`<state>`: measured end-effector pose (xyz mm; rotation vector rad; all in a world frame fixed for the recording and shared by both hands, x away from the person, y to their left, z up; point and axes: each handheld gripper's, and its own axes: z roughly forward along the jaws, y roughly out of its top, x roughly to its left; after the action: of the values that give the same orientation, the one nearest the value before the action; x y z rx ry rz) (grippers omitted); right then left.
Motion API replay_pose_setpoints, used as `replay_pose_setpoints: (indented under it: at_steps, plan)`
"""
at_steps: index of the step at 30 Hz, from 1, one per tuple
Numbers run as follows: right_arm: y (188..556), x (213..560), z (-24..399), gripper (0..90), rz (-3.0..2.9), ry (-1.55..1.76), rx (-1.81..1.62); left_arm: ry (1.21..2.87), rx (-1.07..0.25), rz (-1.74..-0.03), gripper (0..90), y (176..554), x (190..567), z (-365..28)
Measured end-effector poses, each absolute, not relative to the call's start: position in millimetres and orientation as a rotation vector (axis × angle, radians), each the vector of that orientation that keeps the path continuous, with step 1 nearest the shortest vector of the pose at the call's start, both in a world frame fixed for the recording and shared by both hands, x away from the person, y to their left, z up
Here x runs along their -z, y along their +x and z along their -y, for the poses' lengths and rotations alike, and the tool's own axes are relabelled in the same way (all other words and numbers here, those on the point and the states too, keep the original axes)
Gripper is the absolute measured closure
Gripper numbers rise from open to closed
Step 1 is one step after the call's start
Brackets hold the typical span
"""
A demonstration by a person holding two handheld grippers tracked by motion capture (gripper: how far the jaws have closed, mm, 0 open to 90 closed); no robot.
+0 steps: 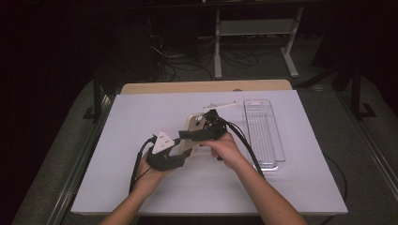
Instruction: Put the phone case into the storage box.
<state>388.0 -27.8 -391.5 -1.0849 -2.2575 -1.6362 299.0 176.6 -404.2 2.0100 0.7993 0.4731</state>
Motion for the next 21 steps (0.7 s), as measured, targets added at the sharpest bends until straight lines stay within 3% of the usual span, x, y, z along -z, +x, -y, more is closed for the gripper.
replay_pose_setpoints:
  at_steps: [10, 21]
  plan:
    - [389, 390, 31, 8.9, 2.264, -1.091, 1.648, 2.093, -0.327, -0.722, 17.7, 303, 403, -199]
    - [389, 388, 34, 9.0, 2.273, -1.092, 1.651, 2.115, -0.274, -0.678, 2.4, 295, 410, -221]
